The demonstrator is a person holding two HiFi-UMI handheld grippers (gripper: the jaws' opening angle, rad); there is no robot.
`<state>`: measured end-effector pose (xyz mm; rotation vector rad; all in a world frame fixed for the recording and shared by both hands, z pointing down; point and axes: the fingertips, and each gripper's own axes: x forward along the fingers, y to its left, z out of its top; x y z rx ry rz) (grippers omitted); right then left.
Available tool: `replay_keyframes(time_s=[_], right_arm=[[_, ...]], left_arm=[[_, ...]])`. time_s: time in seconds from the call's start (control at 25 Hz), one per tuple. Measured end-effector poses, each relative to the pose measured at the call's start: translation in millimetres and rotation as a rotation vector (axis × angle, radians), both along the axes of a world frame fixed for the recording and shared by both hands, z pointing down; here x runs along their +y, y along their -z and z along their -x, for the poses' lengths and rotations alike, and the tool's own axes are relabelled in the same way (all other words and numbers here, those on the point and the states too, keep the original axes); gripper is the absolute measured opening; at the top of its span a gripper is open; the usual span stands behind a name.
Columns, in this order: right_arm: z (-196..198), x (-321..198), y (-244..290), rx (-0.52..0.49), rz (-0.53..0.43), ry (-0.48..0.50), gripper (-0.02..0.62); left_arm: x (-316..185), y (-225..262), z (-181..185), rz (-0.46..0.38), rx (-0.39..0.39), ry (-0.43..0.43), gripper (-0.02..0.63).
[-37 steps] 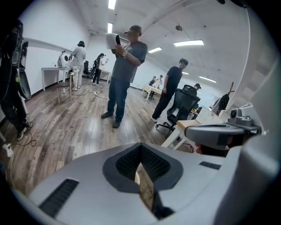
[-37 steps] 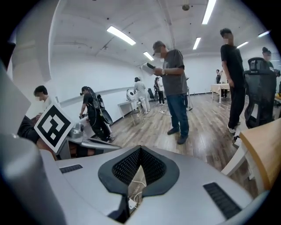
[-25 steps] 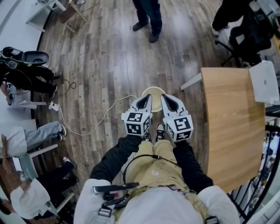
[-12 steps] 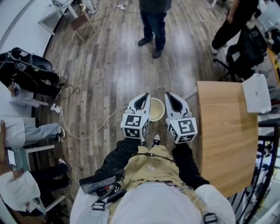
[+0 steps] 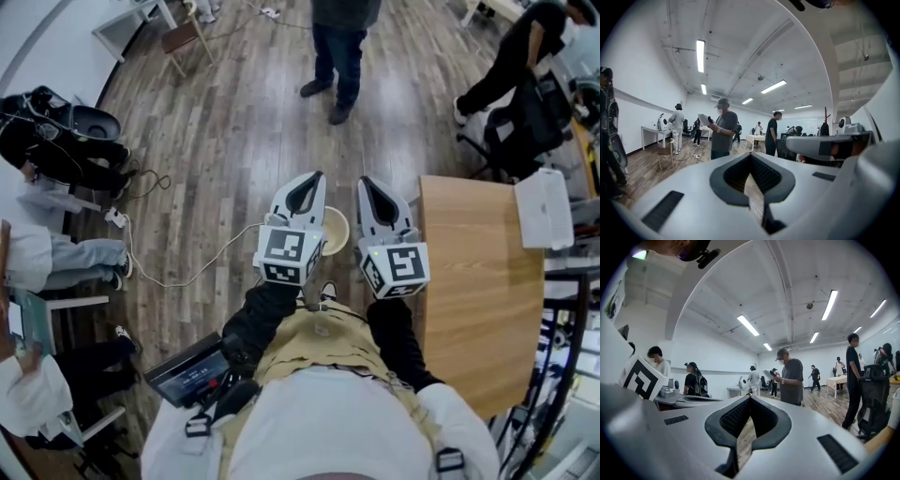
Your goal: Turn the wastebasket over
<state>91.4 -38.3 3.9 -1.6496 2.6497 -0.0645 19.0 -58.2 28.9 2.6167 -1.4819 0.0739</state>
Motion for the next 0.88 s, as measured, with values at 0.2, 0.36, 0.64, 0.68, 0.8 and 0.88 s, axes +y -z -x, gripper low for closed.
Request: replay_keyframes(time_s=[0.2,0.36,0.64,0.68,0.8,0.88], right_arm=[[6,0,28,0.006,-0.067,0.003,0.020],[6,0,41,0.013,-0.102,-0.007,0.020],[12,-3,52,0.023,-0.130,-0.003,0.020],[12,-3,54,0.023,-0.133,-0.004,0.020],[13,-4,56,0.025,-0.140,-0.008,0.020],[12,-4,56,0.022,-0.141,-0.011,0.020]], left_arm=[[0,28,2,-0.085,-0.008,0.005,0.002],[0,45,3,-0.133,-0.011,0.007,0.002],[-3,61,2,-0.189,-0.008,0.005,0.002],[-3,63,2,-0.194,-0.008,0.004,0.002],[-4,65,3,-0.204,-0.014,0.003,0.002],[-4,66,3,-0.208,-0.018,0.004,0.002]])
